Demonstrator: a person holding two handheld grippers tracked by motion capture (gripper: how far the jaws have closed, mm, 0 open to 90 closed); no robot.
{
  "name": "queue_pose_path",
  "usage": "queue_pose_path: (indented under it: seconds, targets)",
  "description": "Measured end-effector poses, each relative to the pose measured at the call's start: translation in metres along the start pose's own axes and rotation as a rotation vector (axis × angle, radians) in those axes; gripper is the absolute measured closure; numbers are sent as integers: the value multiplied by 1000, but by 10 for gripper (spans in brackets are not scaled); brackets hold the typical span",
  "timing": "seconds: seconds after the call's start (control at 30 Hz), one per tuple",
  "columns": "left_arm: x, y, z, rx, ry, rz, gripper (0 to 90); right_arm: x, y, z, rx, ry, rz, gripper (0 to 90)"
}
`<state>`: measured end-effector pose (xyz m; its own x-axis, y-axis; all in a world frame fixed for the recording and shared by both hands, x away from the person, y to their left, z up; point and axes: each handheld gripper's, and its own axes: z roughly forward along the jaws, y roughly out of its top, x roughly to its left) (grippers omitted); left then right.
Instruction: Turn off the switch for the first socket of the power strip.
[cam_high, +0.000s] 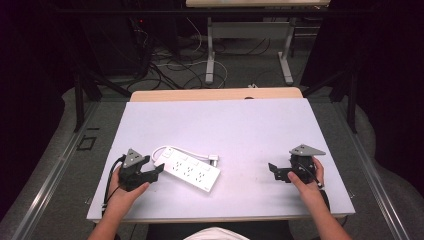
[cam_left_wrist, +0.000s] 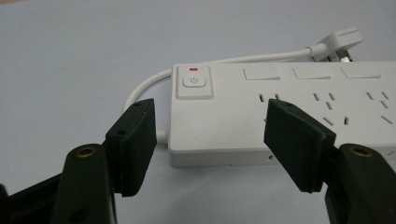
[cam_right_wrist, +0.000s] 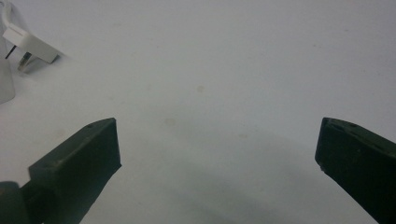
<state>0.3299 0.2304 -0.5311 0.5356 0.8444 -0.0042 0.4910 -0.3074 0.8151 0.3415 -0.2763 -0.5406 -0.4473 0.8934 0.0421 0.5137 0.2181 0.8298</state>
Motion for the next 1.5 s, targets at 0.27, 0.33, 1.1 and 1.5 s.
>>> queue_pose_path:
  seconds: [0.27, 0.33, 1.1, 1.5]
  targets:
    - [-8, 2, -2, -3, -29, -36, 368, 0, 0, 0, -2, -6, 0, 0]
    - [-9, 3, -2, -5, -37, -44, 371, 0, -1, 0, 4, 0, 6, 0]
    - [-21, 9, -3, 44, -95, -82, 524, -2, -3, -1, -5, -10, 19, 0]
    - [-30, 14, 1, 102, -136, -89, 752, -3, -5, -2, 2, -12, 29, 0]
